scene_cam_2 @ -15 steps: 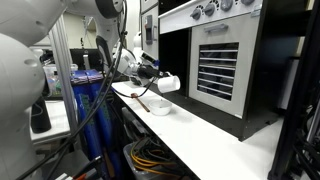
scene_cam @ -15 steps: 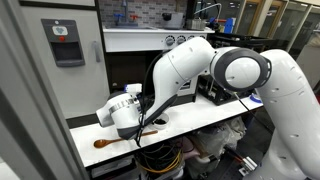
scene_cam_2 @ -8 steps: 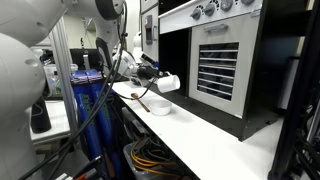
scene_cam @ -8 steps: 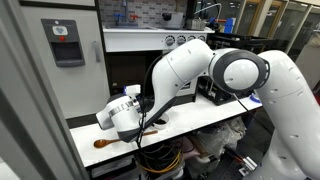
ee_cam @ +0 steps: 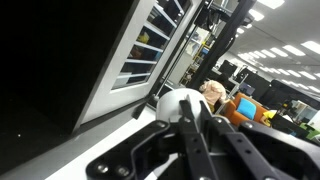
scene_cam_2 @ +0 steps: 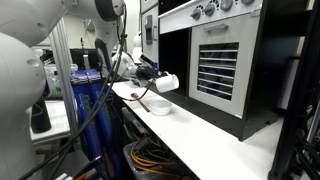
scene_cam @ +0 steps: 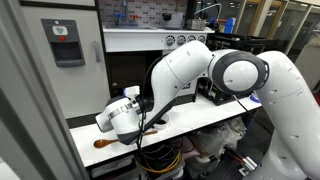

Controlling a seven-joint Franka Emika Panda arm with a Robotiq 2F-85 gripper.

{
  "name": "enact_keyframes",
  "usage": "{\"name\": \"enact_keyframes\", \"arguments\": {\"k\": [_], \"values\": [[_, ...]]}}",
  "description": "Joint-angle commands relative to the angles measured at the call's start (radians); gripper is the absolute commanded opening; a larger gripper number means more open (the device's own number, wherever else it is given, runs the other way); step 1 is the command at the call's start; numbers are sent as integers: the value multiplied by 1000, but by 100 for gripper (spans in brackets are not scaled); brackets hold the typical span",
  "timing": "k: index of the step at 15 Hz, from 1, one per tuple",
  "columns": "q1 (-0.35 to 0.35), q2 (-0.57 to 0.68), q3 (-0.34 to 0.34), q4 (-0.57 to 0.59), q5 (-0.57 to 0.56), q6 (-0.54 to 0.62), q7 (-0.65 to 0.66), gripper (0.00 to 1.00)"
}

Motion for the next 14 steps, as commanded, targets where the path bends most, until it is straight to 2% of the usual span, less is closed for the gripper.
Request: {"name": "enact_keyframes", "arguments": {"k": [1, 14], "values": [[2, 13, 9, 11, -26, -29, -26, 2], [-5, 0, 11, 37, -4, -44, -4, 2]]}}
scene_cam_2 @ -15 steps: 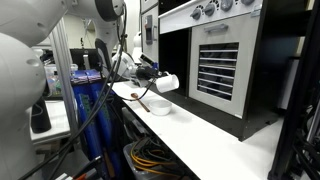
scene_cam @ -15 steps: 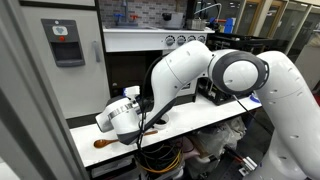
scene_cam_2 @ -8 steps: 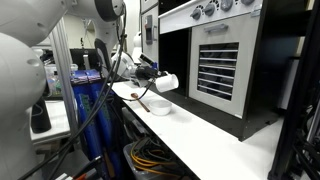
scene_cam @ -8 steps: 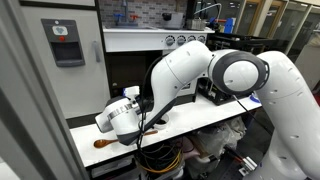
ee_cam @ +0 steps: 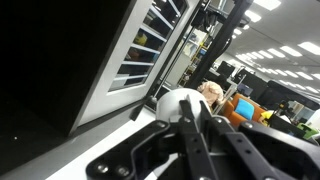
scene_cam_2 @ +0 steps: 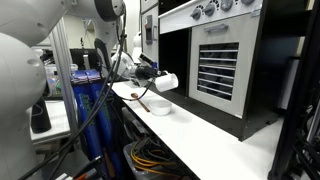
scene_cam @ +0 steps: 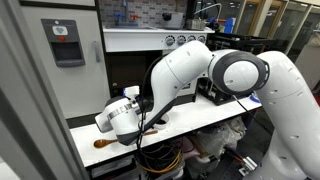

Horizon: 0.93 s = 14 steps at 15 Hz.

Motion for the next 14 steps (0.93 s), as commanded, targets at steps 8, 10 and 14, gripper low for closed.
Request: {"name": "enact_keyframes", "arguments": {"k": [8, 10, 14], "values": [[-52, -74, 27, 80, 128, -37, 89, 2], [-70, -111, 33, 86, 211, -30, 151, 2], [-103, -209, 42, 64, 367, -1, 290, 2]]}}
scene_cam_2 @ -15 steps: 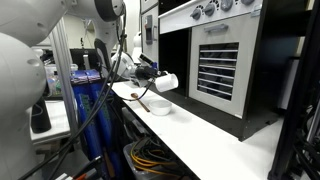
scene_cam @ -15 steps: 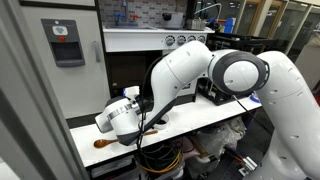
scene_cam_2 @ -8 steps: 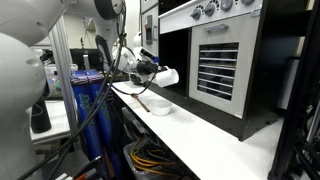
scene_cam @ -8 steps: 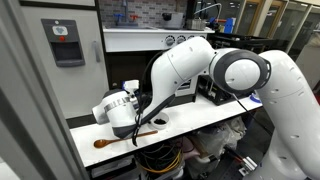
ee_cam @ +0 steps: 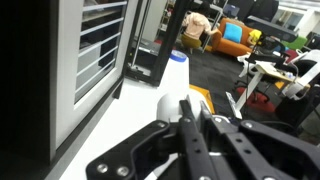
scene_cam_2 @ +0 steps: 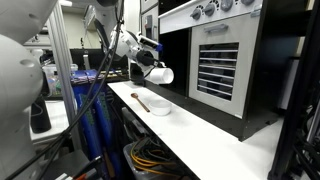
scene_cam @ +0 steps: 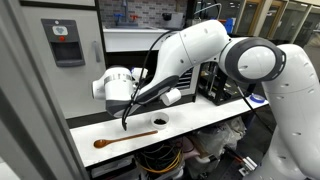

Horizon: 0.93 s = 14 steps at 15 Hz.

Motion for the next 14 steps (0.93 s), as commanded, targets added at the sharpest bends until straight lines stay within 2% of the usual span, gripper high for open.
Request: {"name": "enact_keyframes", "arguments": {"k": [1, 8, 14], "values": [[-52, -110, 32, -38, 135, 35, 124, 2], [-110, -291, 22, -121, 336, 172, 399, 2], [-172, -407, -13, -256, 457, 403, 644, 2]]}}
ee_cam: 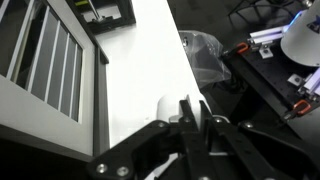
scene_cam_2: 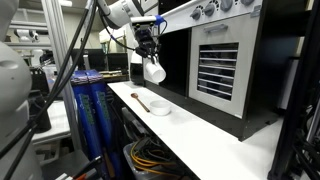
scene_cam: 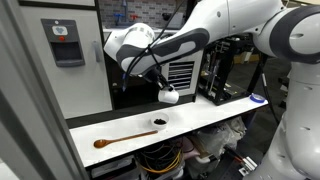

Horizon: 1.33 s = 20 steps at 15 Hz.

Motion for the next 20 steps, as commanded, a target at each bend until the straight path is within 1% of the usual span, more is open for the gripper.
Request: {"name": "enact_keyframes", "arguments": {"k": [1, 6, 8, 11, 16, 20], "values": [[-46, -98, -28, -138, 76, 165, 144, 2], [-79, -183, -81, -267, 144, 364, 336, 2], [-83, -227, -96, -323, 155, 449, 409, 2], [-82, -293, -108, -407, 142, 569, 502, 2], [-84, -399, -109, -536, 136, 687, 573, 2], [-96, -479, -124, -636, 166, 755, 562, 2]]}}
